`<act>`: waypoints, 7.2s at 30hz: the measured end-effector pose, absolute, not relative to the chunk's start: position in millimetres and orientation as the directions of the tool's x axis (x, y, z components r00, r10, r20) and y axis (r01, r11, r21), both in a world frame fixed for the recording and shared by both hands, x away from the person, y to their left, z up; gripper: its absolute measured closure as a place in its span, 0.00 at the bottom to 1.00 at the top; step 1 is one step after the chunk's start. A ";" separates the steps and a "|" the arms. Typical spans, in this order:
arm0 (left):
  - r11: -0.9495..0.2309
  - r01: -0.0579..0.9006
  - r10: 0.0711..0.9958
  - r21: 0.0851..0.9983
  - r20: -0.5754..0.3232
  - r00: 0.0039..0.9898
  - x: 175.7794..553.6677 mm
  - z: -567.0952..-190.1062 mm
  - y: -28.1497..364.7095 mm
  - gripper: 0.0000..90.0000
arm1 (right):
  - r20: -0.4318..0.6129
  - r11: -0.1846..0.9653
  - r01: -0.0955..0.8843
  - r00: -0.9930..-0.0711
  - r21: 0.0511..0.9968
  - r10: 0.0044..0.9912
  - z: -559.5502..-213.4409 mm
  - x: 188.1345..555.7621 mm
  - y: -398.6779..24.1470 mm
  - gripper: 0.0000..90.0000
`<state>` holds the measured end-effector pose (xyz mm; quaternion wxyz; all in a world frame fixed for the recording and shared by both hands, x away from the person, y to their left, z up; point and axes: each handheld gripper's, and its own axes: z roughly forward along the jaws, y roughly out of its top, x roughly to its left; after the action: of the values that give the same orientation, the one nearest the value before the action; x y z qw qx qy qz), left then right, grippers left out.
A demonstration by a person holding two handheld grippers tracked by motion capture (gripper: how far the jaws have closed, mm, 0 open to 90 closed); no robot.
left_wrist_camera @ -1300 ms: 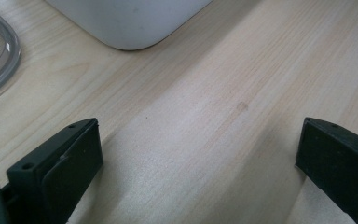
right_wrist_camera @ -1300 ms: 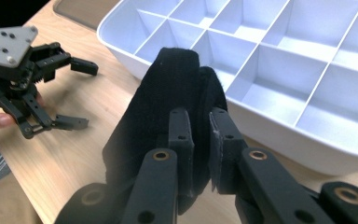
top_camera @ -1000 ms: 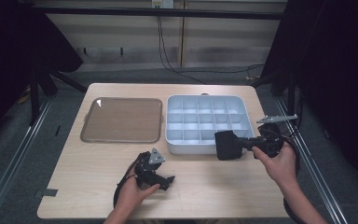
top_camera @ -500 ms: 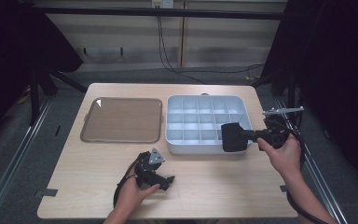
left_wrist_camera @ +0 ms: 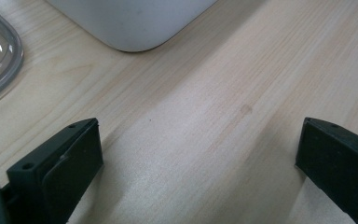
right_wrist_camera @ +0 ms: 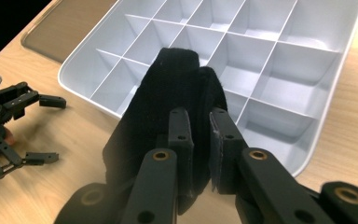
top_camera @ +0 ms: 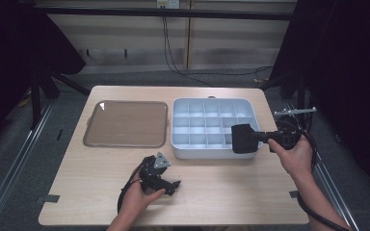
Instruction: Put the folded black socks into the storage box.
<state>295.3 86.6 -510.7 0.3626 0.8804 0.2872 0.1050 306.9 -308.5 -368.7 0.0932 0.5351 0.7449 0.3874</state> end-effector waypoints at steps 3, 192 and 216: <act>-0.573 0.427 0.580 0.699 -0.022 0.815 295.1 -510.8 86.9 0.00 | 0.273 0.123 0.723 -0.406 0.680 0.872 -366.9 309.6 -310.9 0.90; -0.569 0.432 0.584 0.700 -0.026 0.811 293.7 -510.6 88.1 0.00 | 0.048 0.443 0.844 -0.477 0.301 0.877 -367.5 386.7 -287.4 1.00; -0.569 0.430 0.581 0.701 -0.027 0.813 294.1 -510.7 88.2 0.00 | 0.060 0.458 0.842 -0.493 0.284 0.868 -383.7 398.9 -279.2 1.00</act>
<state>294.1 88.2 -510.7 0.3646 0.8796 0.2874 0.1040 398.9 -279.2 -383.7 0.0466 0.5014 0.8526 0.1393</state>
